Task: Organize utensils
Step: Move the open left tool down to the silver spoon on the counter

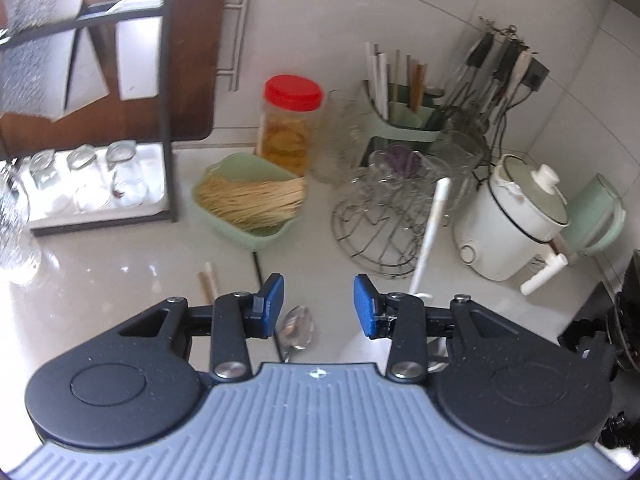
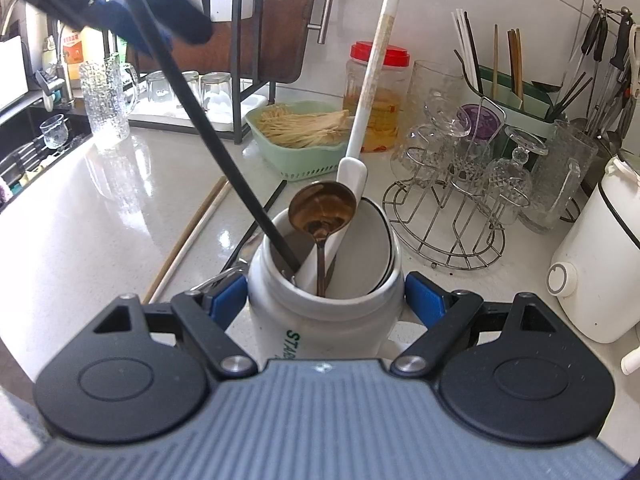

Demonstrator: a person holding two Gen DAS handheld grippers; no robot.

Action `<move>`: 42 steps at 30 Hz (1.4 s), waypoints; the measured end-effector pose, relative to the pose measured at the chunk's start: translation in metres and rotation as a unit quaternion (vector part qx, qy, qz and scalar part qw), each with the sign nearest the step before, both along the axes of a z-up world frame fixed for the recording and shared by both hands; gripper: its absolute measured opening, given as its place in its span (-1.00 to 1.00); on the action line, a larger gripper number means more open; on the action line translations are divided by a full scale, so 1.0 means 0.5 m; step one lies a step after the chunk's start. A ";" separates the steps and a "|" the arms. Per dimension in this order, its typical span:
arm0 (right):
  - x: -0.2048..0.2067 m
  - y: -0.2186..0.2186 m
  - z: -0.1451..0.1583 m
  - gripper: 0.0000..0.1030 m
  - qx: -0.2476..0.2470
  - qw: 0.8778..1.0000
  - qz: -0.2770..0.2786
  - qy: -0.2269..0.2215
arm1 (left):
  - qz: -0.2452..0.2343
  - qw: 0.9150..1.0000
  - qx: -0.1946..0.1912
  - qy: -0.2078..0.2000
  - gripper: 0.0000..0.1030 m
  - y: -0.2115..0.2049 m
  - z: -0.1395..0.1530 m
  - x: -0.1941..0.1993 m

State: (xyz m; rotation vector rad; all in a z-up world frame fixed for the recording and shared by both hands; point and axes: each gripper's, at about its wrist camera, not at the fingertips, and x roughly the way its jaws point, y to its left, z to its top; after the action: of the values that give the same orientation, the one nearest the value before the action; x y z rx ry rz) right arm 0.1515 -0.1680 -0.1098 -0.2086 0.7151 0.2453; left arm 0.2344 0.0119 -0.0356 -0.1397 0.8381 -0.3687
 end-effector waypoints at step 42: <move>0.003 -0.009 -0.002 0.71 -0.005 1.000 0.013 0.021 | -0.170 0.977 0.126 0.036 -0.03 -0.125 -0.314 0.151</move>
State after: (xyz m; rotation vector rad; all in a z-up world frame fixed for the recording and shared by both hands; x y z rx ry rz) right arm 0.1531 -0.1727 -0.1109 -0.2228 0.7550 0.2713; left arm 0.3098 -0.0503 -0.1928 0.2312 0.9756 -0.5752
